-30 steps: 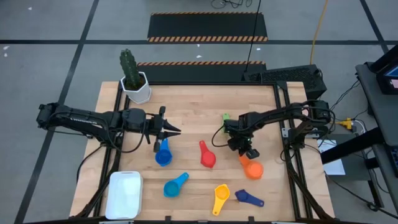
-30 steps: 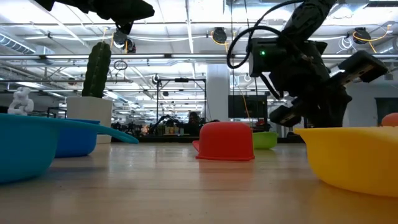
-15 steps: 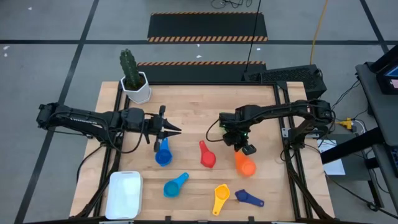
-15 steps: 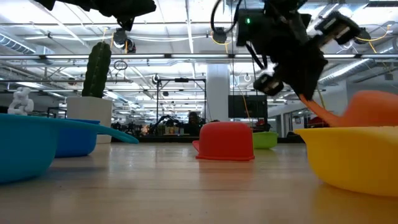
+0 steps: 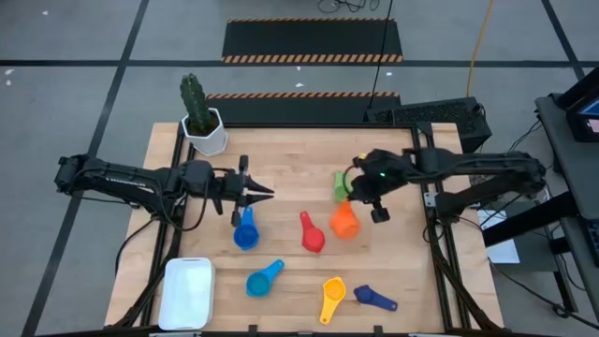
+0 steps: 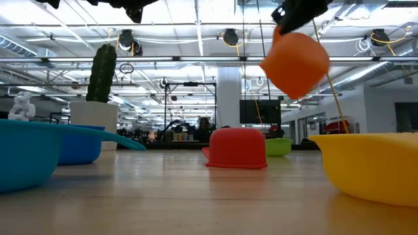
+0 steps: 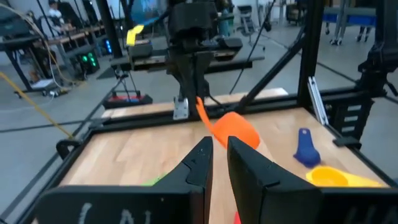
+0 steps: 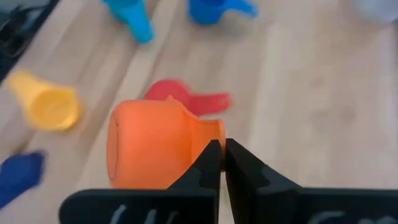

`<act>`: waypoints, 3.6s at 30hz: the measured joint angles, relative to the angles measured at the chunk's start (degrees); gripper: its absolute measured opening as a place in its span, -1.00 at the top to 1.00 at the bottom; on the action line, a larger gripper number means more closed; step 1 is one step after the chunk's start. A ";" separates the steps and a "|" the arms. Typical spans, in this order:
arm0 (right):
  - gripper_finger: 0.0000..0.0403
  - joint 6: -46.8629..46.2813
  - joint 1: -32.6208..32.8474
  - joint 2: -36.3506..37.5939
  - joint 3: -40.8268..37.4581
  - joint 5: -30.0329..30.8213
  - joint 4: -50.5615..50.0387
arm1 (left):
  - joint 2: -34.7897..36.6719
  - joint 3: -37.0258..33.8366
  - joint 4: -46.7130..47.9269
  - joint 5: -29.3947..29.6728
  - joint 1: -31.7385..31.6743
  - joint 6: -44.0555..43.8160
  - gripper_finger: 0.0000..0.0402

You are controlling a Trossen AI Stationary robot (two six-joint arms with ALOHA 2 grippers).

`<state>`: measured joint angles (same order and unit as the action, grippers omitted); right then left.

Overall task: Nest measuring cups in basket
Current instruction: Put the orange measuring cup into the white bin

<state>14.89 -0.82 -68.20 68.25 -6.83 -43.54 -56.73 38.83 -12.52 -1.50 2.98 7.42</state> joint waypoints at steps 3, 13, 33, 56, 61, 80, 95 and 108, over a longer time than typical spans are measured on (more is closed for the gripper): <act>1.00 -2.80 3.86 2.07 -0.10 9.14 3.01 | 0.00 0.01 -1.28 0.00 0.15 -0.02 0.75; 1.00 -4.21 18.37 3.35 -11.71 37.88 27.07 | -0.01 0.02 -1.21 0.02 0.20 -1.09 0.75; 1.00 27.64 13.93 3.25 -39.38 37.98 82.17 | -4.25 0.03 -8.67 2.51 0.08 -1.72 0.70; 1.00 37.98 10.07 -0.09 -40.24 34.53 90.48 | -20.41 17.17 10.98 -14.56 -12.03 -1.50 -0.26; 1.00 44.80 10.14 -0.11 -40.24 32.08 90.55 | -22.32 18.92 12.87 -16.25 -13.70 -1.86 -0.26; 1.00 48.40 10.12 -0.09 -40.22 32.12 91.76 | -25.30 18.91 15.57 -23.90 -15.22 6.65 -0.26; 1.00 45.89 10.11 0.28 -40.17 29.32 94.69 | -27.65 18.80 17.12 -23.96 -15.34 10.95 -0.26; 1.00 45.72 9.83 0.30 -40.13 29.58 93.59 | -29.10 18.84 15.53 -27.97 -15.23 19.09 0.57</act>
<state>60.61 9.01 -67.90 28.12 22.75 50.05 -85.83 57.67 3.01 -29.46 -12.25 26.51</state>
